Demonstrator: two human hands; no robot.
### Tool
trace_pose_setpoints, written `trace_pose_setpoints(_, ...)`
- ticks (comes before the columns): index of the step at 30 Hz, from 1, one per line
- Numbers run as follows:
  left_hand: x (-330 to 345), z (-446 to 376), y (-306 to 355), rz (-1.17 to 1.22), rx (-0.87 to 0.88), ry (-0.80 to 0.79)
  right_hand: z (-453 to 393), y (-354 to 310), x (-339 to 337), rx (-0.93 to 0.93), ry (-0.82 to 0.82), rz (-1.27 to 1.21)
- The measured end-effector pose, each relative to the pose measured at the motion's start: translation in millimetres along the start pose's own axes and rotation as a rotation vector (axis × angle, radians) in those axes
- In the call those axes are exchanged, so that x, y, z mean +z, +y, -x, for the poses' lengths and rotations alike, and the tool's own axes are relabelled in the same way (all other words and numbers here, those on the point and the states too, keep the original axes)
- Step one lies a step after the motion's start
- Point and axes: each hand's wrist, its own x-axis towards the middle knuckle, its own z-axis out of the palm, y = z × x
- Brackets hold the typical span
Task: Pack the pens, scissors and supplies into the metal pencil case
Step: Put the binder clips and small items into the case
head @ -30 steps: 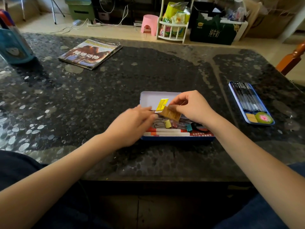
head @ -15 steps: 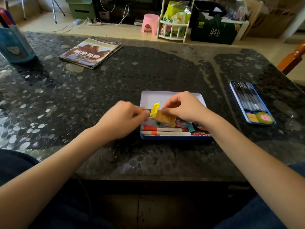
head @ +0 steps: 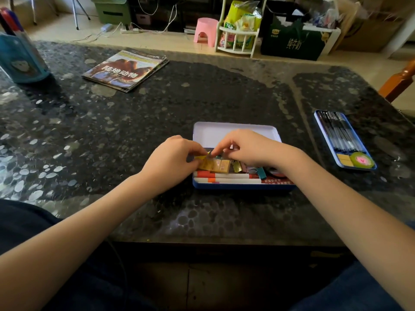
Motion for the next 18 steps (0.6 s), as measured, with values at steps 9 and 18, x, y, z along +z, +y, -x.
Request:
trace_pose_setpoints(9,6,-1,6,-0.049,-0.004,0.228,8,24,-6,-0.073,-0.036,0.193)
trace_pose_setpoints(18,3,3,10,-0.123,0.354,-0.105,6,27,6,-0.153,0.102,0.218)
